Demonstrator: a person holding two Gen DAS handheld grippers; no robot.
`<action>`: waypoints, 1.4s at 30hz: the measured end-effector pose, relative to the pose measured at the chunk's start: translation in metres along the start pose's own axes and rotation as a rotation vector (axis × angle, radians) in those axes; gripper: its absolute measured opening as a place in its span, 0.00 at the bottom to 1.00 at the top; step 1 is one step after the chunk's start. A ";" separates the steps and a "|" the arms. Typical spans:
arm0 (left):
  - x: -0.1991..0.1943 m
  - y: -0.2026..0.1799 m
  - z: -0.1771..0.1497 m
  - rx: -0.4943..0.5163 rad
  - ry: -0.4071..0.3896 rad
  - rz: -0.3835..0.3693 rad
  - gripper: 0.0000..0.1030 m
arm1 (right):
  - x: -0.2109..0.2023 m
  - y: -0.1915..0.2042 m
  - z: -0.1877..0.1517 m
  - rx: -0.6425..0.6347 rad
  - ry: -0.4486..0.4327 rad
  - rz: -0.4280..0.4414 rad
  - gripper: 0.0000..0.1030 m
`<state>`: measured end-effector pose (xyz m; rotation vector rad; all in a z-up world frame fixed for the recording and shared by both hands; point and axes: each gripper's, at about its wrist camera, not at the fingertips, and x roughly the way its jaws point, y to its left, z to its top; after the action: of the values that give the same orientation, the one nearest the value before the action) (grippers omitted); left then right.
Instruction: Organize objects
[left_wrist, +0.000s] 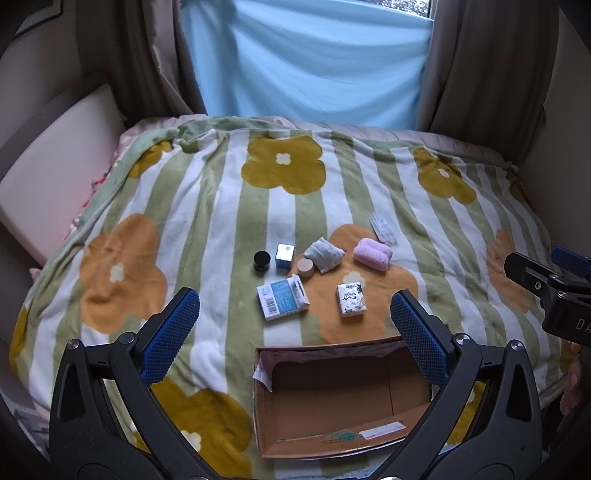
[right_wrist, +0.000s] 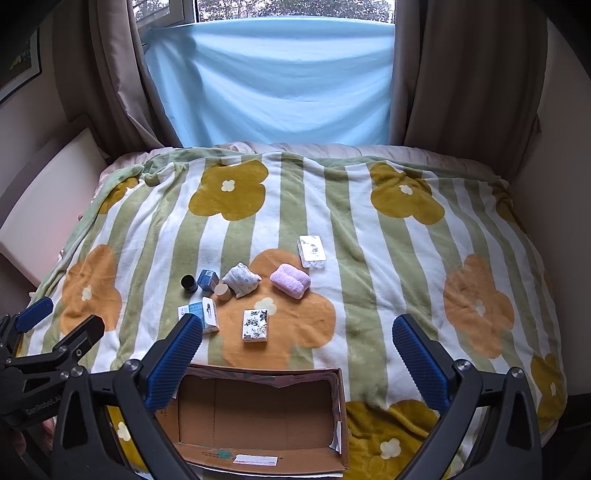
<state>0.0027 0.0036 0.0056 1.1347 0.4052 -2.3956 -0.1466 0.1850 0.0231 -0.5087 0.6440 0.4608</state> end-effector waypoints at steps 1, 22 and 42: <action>-0.001 0.000 -0.001 -0.004 0.001 -0.001 1.00 | 0.000 0.000 0.001 0.003 0.002 0.003 0.99; -0.010 0.005 -0.010 -0.183 0.061 0.086 1.00 | -0.010 -0.007 -0.008 0.039 0.004 0.047 0.99; 0.185 0.079 -0.001 -0.601 0.373 0.281 1.00 | 0.135 -0.027 0.026 0.046 0.180 0.103 0.99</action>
<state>-0.0588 -0.1149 -0.1453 1.2357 0.9427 -1.6461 -0.0246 0.2119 -0.0404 -0.4782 0.8545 0.5002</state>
